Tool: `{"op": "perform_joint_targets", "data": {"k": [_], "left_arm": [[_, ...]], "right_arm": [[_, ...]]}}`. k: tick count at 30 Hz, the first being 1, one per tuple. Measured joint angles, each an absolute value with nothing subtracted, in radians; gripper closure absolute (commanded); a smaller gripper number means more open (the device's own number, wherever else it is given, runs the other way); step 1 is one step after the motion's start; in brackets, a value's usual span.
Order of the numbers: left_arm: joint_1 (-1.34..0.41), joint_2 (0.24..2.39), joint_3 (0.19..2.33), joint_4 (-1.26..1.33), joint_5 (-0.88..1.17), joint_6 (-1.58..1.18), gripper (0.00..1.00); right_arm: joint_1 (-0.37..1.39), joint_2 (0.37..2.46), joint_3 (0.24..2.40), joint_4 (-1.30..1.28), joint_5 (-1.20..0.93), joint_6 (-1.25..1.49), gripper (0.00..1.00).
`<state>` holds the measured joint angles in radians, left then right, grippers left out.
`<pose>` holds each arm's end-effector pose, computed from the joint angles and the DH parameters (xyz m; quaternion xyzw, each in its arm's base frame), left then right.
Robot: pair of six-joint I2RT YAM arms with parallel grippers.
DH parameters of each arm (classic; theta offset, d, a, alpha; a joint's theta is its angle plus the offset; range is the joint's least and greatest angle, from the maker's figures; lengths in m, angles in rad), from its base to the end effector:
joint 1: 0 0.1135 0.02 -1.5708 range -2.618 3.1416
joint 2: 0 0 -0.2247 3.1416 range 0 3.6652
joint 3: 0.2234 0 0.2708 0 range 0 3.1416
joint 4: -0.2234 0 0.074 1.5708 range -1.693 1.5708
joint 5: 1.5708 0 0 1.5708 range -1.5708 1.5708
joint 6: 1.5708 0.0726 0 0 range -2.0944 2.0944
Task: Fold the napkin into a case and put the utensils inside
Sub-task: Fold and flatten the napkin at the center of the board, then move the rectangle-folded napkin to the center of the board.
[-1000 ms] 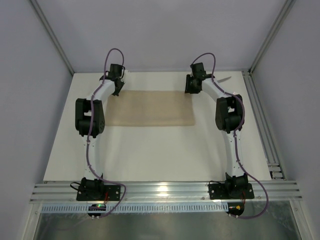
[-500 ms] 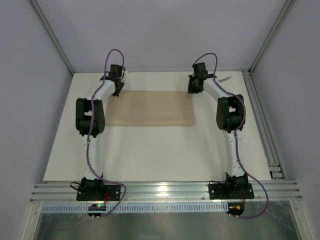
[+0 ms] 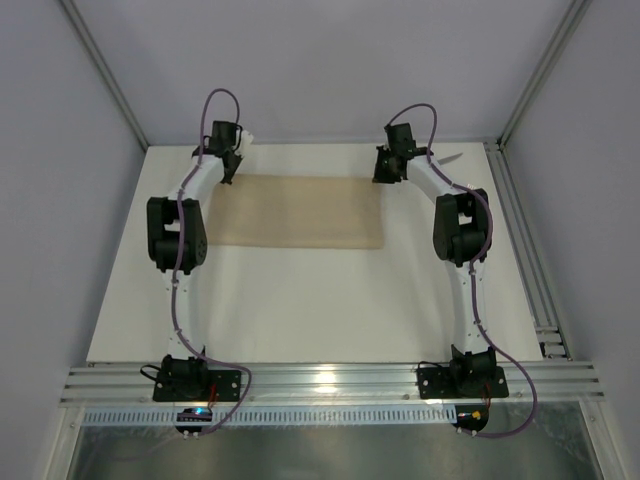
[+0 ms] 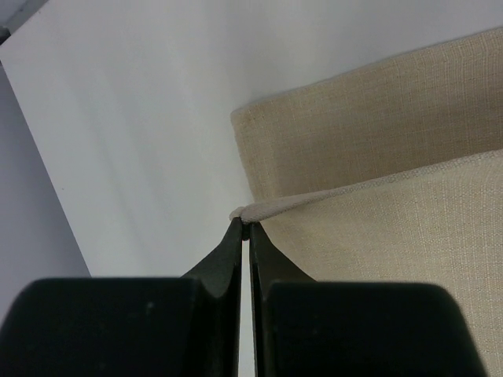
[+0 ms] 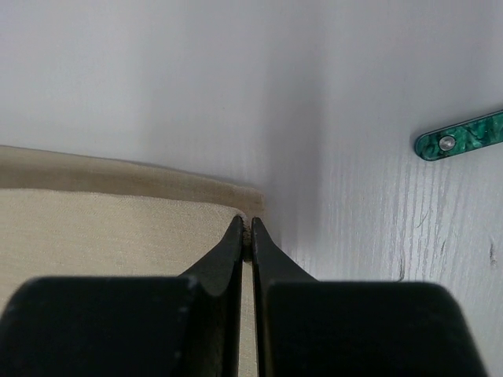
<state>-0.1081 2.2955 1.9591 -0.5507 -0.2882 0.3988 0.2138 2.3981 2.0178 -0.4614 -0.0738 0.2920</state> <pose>0.5279 -0.0365 0.1399 0.1872 0.9147 0.1819 0.3087 0.5367 0.1220 0.1141 0.0234 0.9334 0.1225 0.3363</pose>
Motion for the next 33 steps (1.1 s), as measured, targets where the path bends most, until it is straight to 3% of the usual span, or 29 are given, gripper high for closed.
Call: {"op": "perform_joint_targets", "data": {"k": [5,6,7,10,13,17,23,29,33], "left_arm": [[-0.108,2.301,1.963,-0.549,-0.296,0.399,1.00],[-0.108,2.306,1.964,-0.547,-0.299,0.399,1.00],[-0.108,2.313,1.964,-0.542,-0.305,0.400,0.87],[-0.108,2.349,1.979,-0.529,-0.326,0.406,0.55],[-0.106,2.381,1.981,-0.521,-0.347,0.401,0.43],[-0.102,2.384,1.981,-0.527,-0.348,0.395,0.32],[-0.098,2.274,1.943,-0.581,-0.286,0.360,0.27],[-0.063,1.950,1.673,-0.633,-0.142,0.302,0.27],[-0.020,1.841,1.504,-0.638,-0.091,0.270,0.23]], "right_arm": [[0.214,2.398,2.021,-0.454,-0.083,0.308,0.96],[0.214,2.398,2.022,-0.452,-0.085,0.311,0.79],[0.214,2.399,2.025,-0.449,-0.086,0.319,0.70],[0.214,2.407,2.039,-0.443,-0.087,0.323,0.54],[0.214,2.409,2.042,-0.442,-0.084,0.325,0.41],[0.214,2.407,2.042,-0.445,-0.065,0.307,0.33],[0.214,2.287,1.906,-0.449,-0.031,0.255,0.32],[0.213,2.000,1.578,-0.412,-0.058,0.238,0.31],[0.213,1.921,1.431,-0.387,-0.102,0.239,0.32]]}}
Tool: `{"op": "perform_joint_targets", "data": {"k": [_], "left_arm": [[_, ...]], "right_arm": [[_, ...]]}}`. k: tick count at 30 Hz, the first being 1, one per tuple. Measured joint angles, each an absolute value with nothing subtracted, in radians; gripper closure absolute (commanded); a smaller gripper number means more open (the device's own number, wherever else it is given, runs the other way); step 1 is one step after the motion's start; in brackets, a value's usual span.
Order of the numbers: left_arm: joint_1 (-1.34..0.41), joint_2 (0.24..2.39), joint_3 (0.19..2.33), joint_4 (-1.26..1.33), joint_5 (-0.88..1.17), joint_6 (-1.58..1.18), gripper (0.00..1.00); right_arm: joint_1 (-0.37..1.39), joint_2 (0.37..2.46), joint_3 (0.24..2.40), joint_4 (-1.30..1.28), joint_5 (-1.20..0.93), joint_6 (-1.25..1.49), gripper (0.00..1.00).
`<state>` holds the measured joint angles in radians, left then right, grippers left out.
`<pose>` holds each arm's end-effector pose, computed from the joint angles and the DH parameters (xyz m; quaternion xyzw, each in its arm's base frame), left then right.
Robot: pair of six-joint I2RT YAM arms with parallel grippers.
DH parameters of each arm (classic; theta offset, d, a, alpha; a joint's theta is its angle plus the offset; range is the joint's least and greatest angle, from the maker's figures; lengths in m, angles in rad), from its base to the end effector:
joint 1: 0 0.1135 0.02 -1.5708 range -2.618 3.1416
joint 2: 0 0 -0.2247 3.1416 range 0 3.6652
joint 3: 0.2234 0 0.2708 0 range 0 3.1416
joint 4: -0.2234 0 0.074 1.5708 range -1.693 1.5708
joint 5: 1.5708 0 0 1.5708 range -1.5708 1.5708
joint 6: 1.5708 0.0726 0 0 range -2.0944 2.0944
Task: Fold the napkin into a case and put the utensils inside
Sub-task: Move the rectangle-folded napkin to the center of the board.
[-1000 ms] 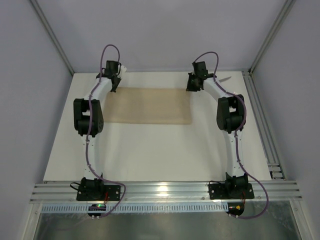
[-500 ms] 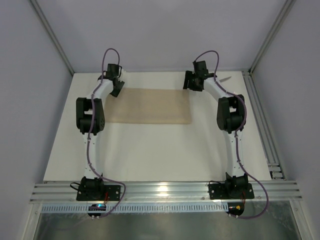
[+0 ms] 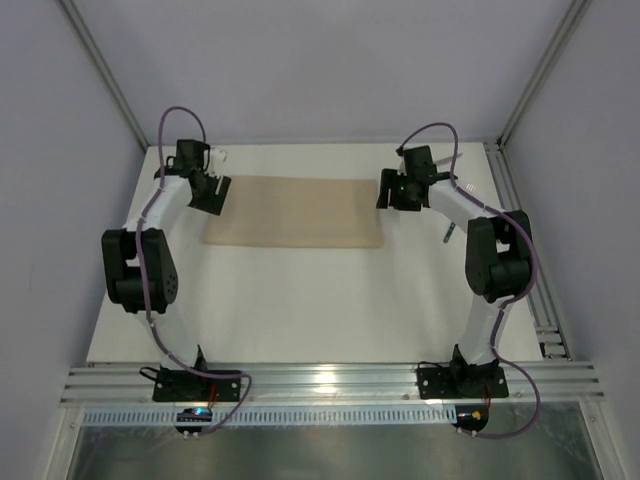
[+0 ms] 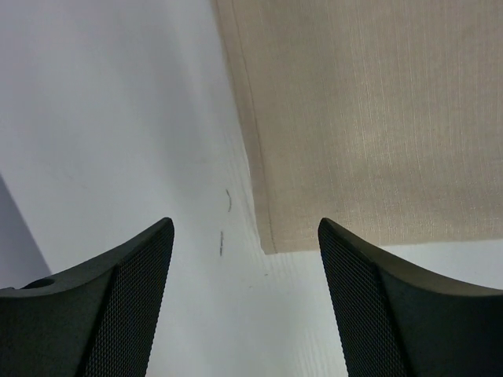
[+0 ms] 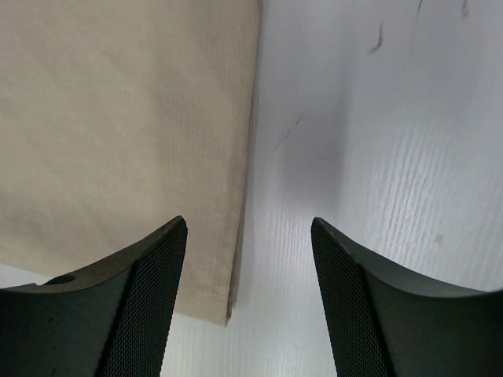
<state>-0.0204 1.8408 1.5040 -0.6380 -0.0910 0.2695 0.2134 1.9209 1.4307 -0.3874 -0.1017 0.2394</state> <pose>0.4312 -0.0022 0.1783 0.1247 0.9469 0.0796 0.2856 0.4399 0.1029 0.1407 -0.0050 0.9395 0.1227 0.3199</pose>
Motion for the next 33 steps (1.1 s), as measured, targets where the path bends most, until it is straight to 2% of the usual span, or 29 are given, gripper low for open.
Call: {"op": "perform_joint_targets", "data": {"k": [7,10,11,13,14,17,20,21,23,28,33], "left_arm": [[0.063,1.890,1.397,-0.636,0.005,0.209,0.24],[0.066,1.901,1.380,-0.621,0.017,0.190,0.30],[0.065,1.905,1.377,-0.618,0.020,0.188,0.32],[0.064,1.918,1.376,-0.611,0.031,0.183,0.40],[0.064,1.928,1.376,-0.606,0.034,0.180,0.49],[0.064,1.959,1.369,-0.591,0.043,0.170,0.63],[0.064,1.971,1.364,-0.586,0.057,0.162,0.87],[0.064,1.971,1.362,-0.582,0.063,0.162,0.92],[0.063,1.966,1.351,-0.572,0.073,0.165,1.00],[0.062,1.909,1.271,-0.538,0.081,0.194,1.00],[0.062,1.813,1.151,-0.584,0.099,0.247,1.00]], "right_arm": [[0.214,1.905,1.235,-0.344,-0.188,0.254,0.38],[0.217,1.893,1.206,-0.321,-0.212,0.263,0.42],[0.220,1.890,1.200,-0.311,-0.217,0.265,0.46],[0.224,1.889,1.190,-0.301,-0.226,0.267,0.52],[0.226,1.889,1.186,-0.296,-0.231,0.267,0.59],[0.228,1.890,1.177,-0.290,-0.241,0.274,0.71],[0.232,1.890,1.168,-0.289,-0.254,0.276,0.86],[0.233,1.890,1.166,-0.290,-0.258,0.278,0.95],[0.234,1.890,1.163,-0.290,-0.266,0.279,0.96],[0.236,1.866,1.123,-0.270,-0.276,0.281,0.96],[0.247,1.756,0.991,-0.279,-0.275,0.285,0.96]]}}
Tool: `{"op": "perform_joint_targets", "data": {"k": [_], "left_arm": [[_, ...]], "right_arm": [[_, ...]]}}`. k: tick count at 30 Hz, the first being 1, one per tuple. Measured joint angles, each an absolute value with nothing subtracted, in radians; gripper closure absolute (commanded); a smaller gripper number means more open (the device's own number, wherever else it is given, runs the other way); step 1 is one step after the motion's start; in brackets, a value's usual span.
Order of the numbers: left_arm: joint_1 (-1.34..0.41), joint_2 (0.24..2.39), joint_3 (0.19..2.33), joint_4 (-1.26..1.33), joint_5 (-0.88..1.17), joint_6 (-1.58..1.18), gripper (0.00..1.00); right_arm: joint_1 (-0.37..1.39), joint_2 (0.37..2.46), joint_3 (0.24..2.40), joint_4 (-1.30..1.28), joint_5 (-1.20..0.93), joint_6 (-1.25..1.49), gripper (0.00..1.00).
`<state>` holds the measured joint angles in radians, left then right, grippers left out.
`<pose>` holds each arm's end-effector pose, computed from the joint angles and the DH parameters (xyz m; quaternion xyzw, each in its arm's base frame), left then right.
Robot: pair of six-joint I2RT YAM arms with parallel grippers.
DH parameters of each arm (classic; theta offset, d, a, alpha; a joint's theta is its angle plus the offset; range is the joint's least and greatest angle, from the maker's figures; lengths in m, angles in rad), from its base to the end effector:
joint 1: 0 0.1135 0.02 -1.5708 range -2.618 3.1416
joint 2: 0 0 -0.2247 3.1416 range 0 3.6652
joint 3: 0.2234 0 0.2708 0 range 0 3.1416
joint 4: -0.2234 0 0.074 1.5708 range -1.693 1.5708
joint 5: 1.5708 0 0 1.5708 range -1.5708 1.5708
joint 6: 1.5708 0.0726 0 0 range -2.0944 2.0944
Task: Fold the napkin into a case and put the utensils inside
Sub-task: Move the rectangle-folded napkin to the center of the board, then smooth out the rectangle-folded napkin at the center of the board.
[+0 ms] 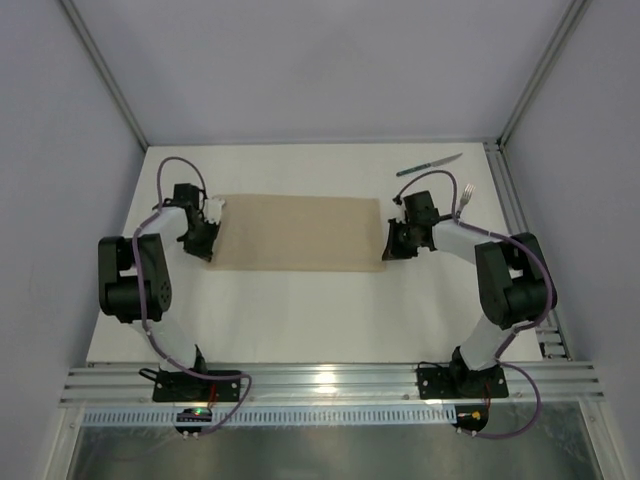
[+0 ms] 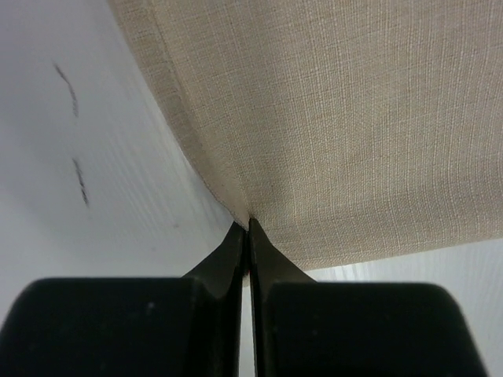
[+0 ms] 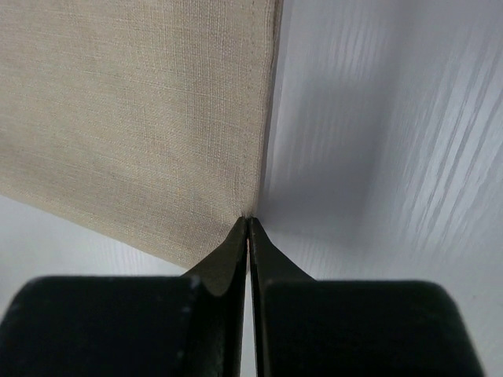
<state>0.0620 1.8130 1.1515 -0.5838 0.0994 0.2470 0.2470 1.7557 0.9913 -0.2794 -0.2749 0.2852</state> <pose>0.3656 0.0155 0.0782 0.0991 0.9806 -0.0235 0.1674 0.3499 0.1085 0.0706 -0.0174 0.9569 0.1955 0.2141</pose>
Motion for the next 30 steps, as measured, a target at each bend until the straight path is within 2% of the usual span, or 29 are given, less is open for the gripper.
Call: {"op": "perform_joint_targets", "data": {"k": [7,8,9,10,11,12,14,18,21,22,25,27,28,30], "left_arm": [[0.062,1.618,0.950,-0.772,0.118,0.352,1.00],[0.062,1.591,0.929,-0.794,0.118,0.363,0.98],[0.062,1.547,0.897,-0.828,0.117,0.382,0.91],[0.062,1.517,0.878,-0.855,0.116,0.395,0.82],[0.062,1.477,0.855,-0.889,0.115,0.410,0.61],[0.062,1.440,0.836,-0.925,0.113,0.427,0.51],[0.062,1.374,0.820,-0.992,0.105,0.436,0.35],[0.069,1.315,0.882,-1.060,0.098,0.424,0.35],[0.076,1.334,0.968,-1.008,0.109,0.398,0.49],[0.077,1.350,0.992,-0.973,0.119,0.390,0.61],[0.077,1.421,1.037,-0.855,0.137,0.365,0.76],[0.078,1.507,1.077,-0.791,0.144,0.353,0.76],[0.078,1.558,1.101,-0.761,0.147,0.351,0.70],[0.078,1.658,1.149,-0.714,0.154,0.352,0.65]], "right_arm": [[0.324,1.505,0.745,-0.339,-0.242,0.326,0.96],[0.347,1.463,0.711,-0.351,-0.235,0.342,0.96],[0.369,1.419,0.676,-0.359,-0.229,0.358,0.96],[0.389,1.372,0.645,-0.378,-0.226,0.376,0.89],[0.407,1.327,0.616,-0.395,-0.227,0.397,0.80],[0.418,1.290,0.598,-0.413,-0.227,0.411,0.69],[0.426,1.214,0.581,-0.463,-0.224,0.435,0.59],[0.426,1.156,0.651,-0.530,-0.182,0.421,0.56],[0.419,1.213,0.773,-0.520,-0.139,0.369,0.60],[0.410,1.246,0.810,-0.496,-0.130,0.348,0.66],[0.371,1.355,0.892,-0.413,-0.117,0.295,0.72],[0.348,1.429,0.929,-0.378,-0.109,0.268,0.72],[0.337,1.474,0.952,-0.363,-0.109,0.252,0.72],[0.324,1.563,0.999,-0.341,-0.110,0.225,0.71]]}}
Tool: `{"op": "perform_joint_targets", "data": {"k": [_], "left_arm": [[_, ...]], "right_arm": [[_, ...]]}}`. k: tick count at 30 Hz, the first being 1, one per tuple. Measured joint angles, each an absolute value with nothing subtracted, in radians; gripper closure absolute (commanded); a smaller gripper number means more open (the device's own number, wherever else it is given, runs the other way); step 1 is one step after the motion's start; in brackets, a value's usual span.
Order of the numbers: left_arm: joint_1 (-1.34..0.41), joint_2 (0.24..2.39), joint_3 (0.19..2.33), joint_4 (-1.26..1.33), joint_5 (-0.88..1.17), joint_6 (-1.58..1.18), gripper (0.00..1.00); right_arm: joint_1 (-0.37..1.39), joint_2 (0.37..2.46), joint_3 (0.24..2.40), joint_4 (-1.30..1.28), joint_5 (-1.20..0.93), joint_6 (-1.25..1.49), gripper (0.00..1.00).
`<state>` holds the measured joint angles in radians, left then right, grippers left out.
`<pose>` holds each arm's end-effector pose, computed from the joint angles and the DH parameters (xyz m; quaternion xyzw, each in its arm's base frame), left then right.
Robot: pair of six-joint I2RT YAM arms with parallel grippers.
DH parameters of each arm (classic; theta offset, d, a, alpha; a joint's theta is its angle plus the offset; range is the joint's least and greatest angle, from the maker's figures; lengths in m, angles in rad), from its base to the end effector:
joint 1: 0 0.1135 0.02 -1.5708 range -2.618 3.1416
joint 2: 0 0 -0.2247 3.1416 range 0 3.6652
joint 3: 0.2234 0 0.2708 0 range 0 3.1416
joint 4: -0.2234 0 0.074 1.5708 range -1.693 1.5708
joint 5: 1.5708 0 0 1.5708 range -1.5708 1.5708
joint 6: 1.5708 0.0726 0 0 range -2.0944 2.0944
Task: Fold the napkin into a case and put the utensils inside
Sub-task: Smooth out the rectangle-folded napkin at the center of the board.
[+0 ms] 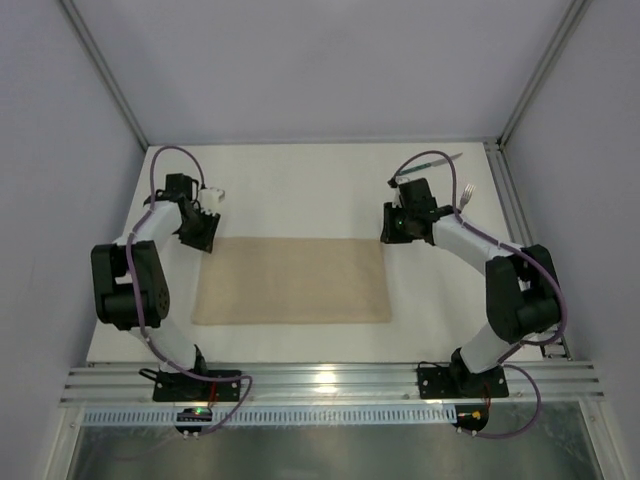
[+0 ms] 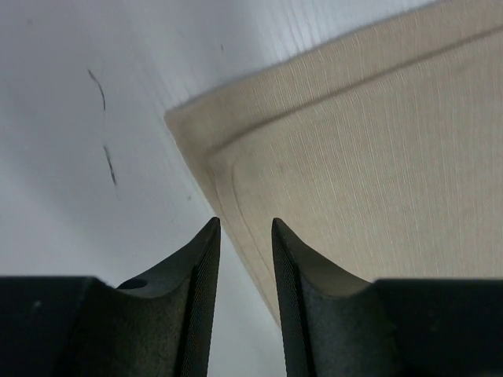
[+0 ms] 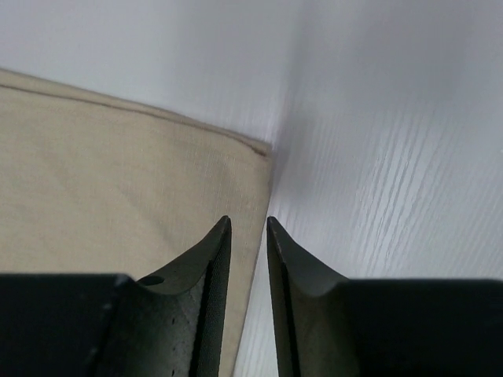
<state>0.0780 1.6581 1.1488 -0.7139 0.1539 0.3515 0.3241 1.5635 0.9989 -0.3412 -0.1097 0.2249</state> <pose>0.3489 0.0161 0.1239 0.1470 0.9710 -0.0372 0.1846 0.3423 0.1234 0.1326 -0.0647 0.9418 0.1382 0.2997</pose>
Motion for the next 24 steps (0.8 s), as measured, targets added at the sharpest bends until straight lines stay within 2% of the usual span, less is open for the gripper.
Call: {"op": "perform_joint_targets", "data": {"k": [7,10,24], "left_arm": [[0.079,1.842,1.215,-0.616,0.154,0.355,0.65],[0.079,1.859,1.229,-0.607,0.160,0.355,0.69],[0.079,1.850,1.202,-0.597,0.176,0.377,0.73]], "right_arm": [[0.311,1.741,1.089,-0.289,-0.125,0.181,0.70],[0.309,1.755,1.092,-0.283,-0.127,0.175,0.70],[0.292,1.821,1.098,-0.260,-0.167,0.167,0.67]]}}
